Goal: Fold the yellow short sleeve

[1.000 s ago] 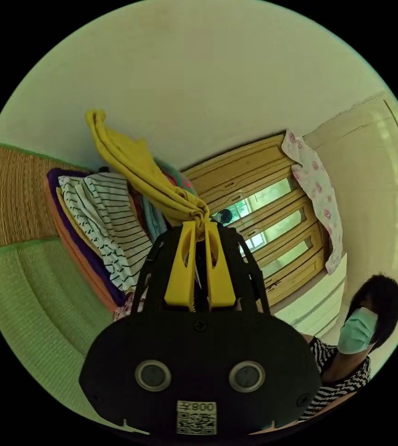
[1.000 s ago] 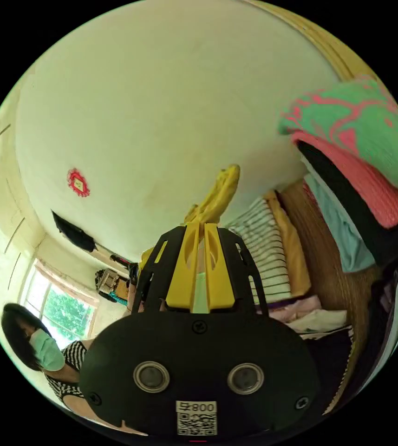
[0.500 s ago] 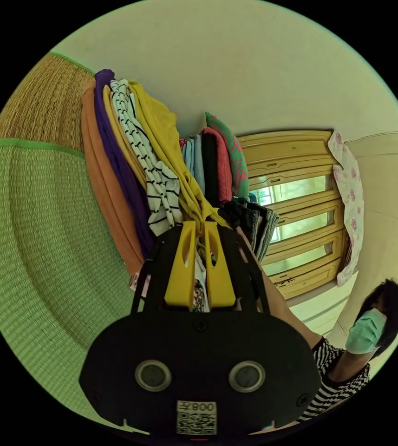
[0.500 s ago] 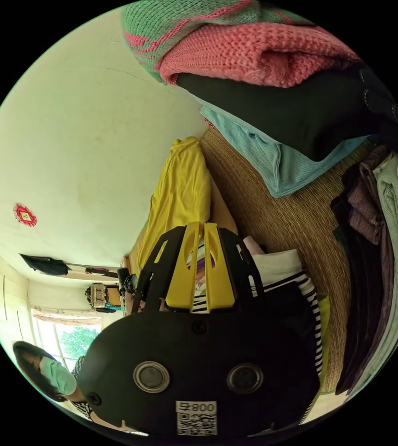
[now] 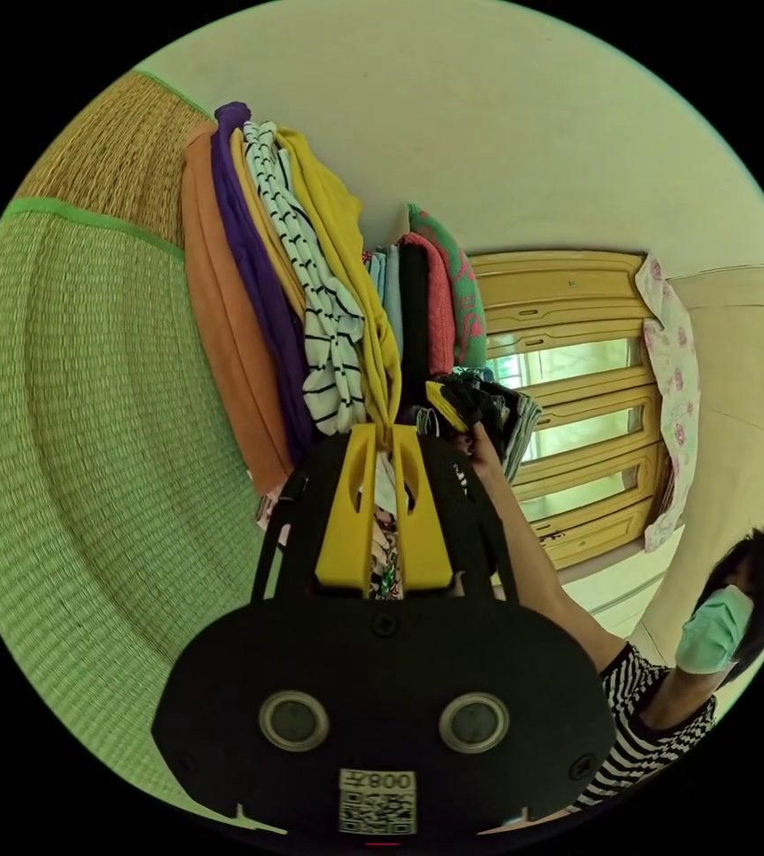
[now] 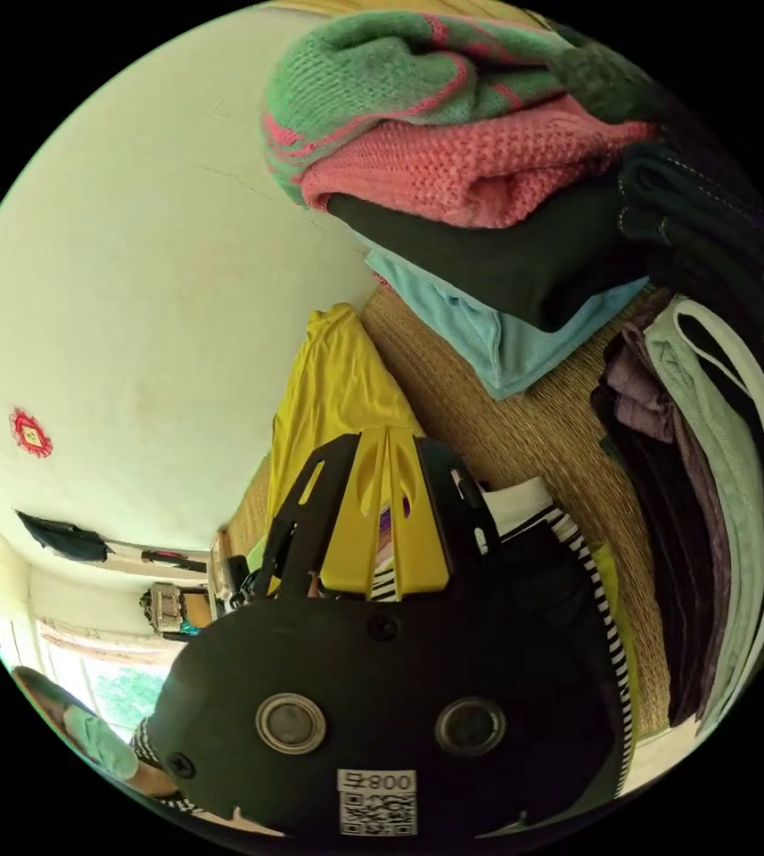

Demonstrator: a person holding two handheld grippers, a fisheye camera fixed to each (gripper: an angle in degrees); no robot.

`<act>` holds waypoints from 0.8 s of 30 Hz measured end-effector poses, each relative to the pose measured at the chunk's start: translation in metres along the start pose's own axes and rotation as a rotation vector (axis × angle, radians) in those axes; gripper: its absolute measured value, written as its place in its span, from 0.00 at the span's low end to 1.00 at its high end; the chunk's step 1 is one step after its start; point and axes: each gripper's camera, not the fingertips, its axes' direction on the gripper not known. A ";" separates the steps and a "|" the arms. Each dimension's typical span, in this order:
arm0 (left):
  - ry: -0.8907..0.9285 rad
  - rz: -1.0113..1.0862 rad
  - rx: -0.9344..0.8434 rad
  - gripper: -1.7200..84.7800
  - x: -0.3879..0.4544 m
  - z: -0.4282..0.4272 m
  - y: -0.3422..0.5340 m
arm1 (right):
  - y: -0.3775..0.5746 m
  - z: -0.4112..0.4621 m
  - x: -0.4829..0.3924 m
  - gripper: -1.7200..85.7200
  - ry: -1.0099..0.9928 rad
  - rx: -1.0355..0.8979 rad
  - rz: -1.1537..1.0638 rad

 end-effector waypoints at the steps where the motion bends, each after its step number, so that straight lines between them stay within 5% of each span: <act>1: 0.006 0.004 0.004 0.05 0.005 0.002 0.003 | 0.001 0.000 -0.010 0.02 -0.012 -0.004 -0.028; 9: 0.028 0.036 0.048 0.02 0.043 -0.002 0.038 | 0.053 0.051 -0.201 0.02 0.016 -0.211 -0.478; 17: -0.028 0.036 0.030 0.02 0.072 -0.028 0.122 | 0.123 0.135 -0.288 0.02 0.171 -0.444 -0.557; 24: -0.183 0.082 -0.048 0.02 0.115 -0.071 0.245 | 0.211 0.002 -0.331 0.02 0.047 -0.212 -0.574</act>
